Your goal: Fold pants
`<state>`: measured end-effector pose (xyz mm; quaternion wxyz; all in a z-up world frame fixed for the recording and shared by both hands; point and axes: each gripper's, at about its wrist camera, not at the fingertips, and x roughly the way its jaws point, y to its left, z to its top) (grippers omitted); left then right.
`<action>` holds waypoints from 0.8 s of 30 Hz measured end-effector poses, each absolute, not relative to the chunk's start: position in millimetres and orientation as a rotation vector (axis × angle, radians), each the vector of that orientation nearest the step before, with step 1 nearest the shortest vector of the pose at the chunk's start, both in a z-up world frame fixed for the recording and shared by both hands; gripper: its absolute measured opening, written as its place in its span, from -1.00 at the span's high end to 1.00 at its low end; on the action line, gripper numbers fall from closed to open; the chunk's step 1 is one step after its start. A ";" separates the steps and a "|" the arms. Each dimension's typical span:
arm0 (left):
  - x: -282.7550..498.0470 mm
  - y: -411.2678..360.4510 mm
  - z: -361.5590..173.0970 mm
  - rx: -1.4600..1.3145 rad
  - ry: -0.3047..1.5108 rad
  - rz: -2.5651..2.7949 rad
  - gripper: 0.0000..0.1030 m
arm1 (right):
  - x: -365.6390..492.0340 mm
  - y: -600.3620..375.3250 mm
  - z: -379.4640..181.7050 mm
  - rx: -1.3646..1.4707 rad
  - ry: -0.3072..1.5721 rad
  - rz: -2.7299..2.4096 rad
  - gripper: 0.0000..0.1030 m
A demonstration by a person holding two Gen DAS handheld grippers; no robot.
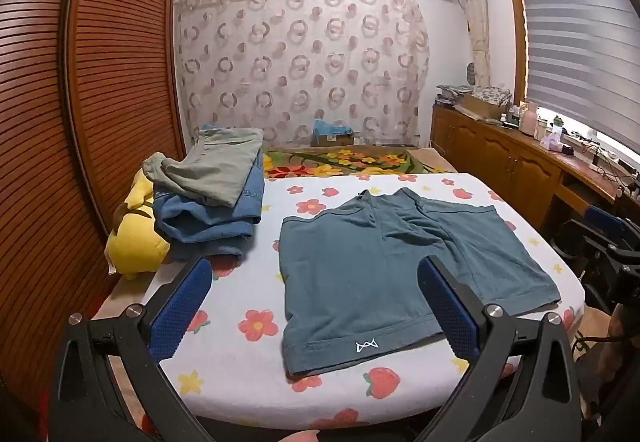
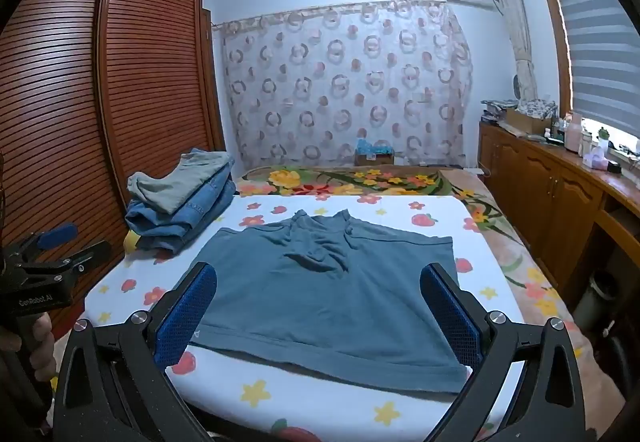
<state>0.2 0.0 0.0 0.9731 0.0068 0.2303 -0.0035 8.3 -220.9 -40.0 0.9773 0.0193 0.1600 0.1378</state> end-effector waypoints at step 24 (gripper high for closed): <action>0.3 0.6 -0.7 0.004 0.459 -0.011 -1.00 | 5.5 -220.9 -37.4 0.038 0.326 0.279 -0.98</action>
